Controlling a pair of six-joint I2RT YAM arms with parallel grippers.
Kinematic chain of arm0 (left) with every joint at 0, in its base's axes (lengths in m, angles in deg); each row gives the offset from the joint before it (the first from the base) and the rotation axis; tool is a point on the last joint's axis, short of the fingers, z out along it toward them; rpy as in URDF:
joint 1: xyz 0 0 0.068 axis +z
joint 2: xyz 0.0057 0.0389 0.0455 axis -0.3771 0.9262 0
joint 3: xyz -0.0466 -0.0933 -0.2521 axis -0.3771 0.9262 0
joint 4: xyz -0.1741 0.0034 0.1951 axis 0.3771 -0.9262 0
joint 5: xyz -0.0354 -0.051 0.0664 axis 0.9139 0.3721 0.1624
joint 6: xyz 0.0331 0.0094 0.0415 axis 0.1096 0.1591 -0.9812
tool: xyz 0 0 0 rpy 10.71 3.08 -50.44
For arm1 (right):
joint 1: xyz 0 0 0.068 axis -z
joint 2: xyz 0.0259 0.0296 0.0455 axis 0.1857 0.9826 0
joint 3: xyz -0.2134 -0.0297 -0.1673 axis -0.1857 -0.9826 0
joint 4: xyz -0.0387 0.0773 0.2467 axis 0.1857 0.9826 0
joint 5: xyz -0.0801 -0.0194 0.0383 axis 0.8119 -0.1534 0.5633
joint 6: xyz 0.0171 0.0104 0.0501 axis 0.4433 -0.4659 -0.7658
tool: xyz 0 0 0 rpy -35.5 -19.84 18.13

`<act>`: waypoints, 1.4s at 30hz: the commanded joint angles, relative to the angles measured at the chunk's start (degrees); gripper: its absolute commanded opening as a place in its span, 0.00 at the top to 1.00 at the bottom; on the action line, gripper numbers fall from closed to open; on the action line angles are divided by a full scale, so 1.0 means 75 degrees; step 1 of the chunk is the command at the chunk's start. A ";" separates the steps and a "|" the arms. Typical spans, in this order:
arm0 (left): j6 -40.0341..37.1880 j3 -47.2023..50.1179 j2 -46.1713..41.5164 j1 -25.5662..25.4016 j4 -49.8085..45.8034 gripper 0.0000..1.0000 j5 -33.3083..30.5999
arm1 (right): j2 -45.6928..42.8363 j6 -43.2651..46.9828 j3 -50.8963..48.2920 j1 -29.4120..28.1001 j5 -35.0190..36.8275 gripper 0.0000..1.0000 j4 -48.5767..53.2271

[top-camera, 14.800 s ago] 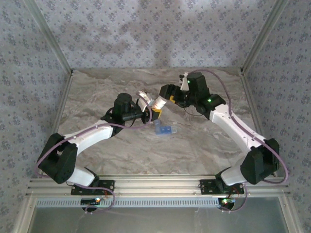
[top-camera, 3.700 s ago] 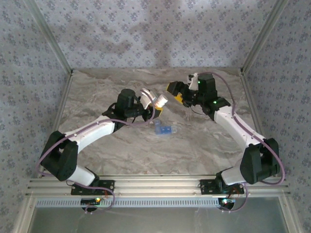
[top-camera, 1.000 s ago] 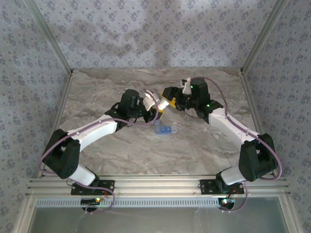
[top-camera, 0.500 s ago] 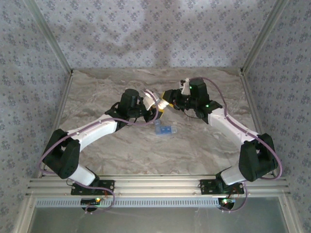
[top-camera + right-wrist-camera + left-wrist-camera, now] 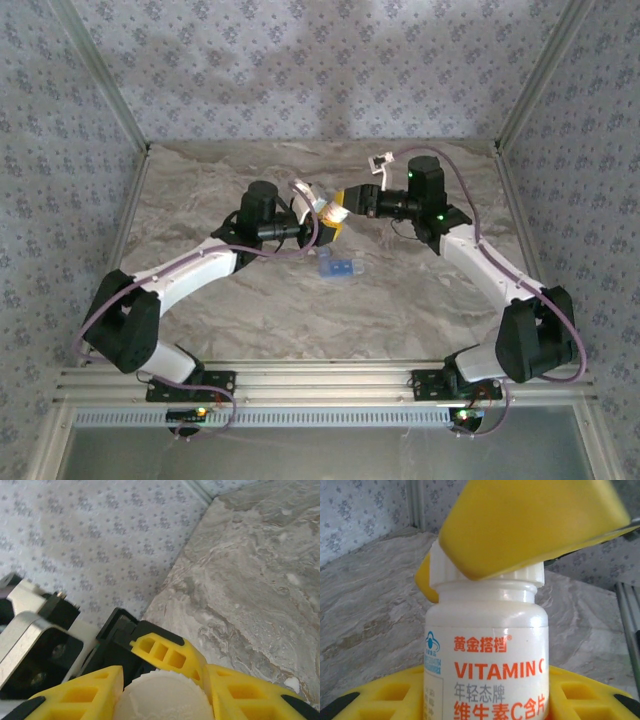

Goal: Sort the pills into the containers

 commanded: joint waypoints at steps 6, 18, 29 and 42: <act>0.0326 0.0199 -0.0207 0.0228 0.0187 1.00 0.0352 | -0.0170 0.0821 0.0151 0.0354 -0.0266 0.66 0.0015; 0.0317 0.0226 -0.0275 0.0245 0.0070 1.00 0.0152 | -0.0483 0.0597 -0.0146 0.0538 0.0767 0.66 0.0561; 0.0255 0.0583 -0.0647 0.0235 -0.0401 1.00 -0.0695 | -0.0463 0.1138 -0.0886 0.0746 0.5191 0.65 0.3268; 0.0142 0.0932 -0.1049 0.0079 -0.0922 1.00 -0.1416 | 0.0674 0.0370 -0.1959 0.0695 0.7183 0.65 0.2862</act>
